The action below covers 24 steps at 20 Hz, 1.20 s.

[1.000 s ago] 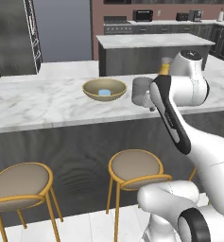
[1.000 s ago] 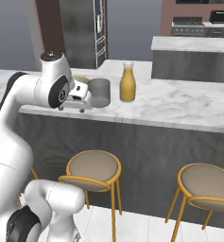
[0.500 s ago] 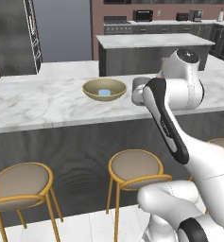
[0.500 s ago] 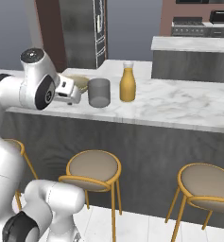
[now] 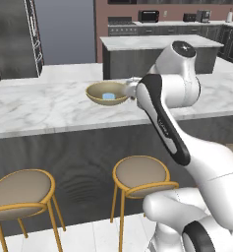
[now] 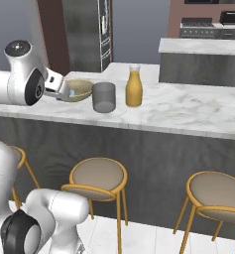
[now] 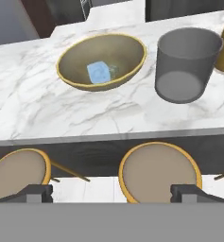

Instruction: There are two ice cubes in the ice bowl. Place both ice cubes in the glass cup.

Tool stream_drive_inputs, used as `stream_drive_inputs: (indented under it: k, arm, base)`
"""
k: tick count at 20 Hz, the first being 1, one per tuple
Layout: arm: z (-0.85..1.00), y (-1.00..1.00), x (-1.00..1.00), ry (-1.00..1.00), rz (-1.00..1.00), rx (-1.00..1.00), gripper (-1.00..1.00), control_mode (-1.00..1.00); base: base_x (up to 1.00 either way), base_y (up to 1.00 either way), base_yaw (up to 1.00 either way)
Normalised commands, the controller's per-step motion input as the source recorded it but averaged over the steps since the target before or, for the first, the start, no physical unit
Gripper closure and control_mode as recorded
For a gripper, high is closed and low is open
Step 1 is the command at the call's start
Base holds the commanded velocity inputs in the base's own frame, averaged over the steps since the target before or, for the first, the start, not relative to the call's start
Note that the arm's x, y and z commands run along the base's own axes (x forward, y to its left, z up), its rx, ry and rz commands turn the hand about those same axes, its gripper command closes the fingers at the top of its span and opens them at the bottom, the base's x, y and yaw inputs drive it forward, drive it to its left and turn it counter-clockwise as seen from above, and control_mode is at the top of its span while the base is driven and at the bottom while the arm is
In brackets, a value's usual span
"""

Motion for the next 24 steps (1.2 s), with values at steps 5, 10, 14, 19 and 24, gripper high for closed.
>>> stream_drive_inputs:
  k: [5, 10, 14, 19, 24]
  arm:
    - [0.29, 0.54, 0.18, 0.0, 0.0, 0.1, -1.0, -1.0]
    - [0.06, 0.44, 0.37, 0.0, 0.0, 0.1, -1.0, -1.0]
    - [0.0, 0.06, 0.33, 0.0, 0.0, 0.01, -1.0, -1.0]
    - [0.0, 0.0, 0.41, 0.0, 0.0, 0.0, -1.0, -1.0]
    - [-0.01, -0.02, 0.3, 0.0, 0.0, 0.0, -1.0, -1.0]
  base:
    - [0.0, 0.0, 0.0]
    - [0.0, 0.0, 0.0]
    - [0.0, 0.0, 0.0]
    - [0.0, 0.0, 0.0]
    - [0.0, 0.0, 0.0]
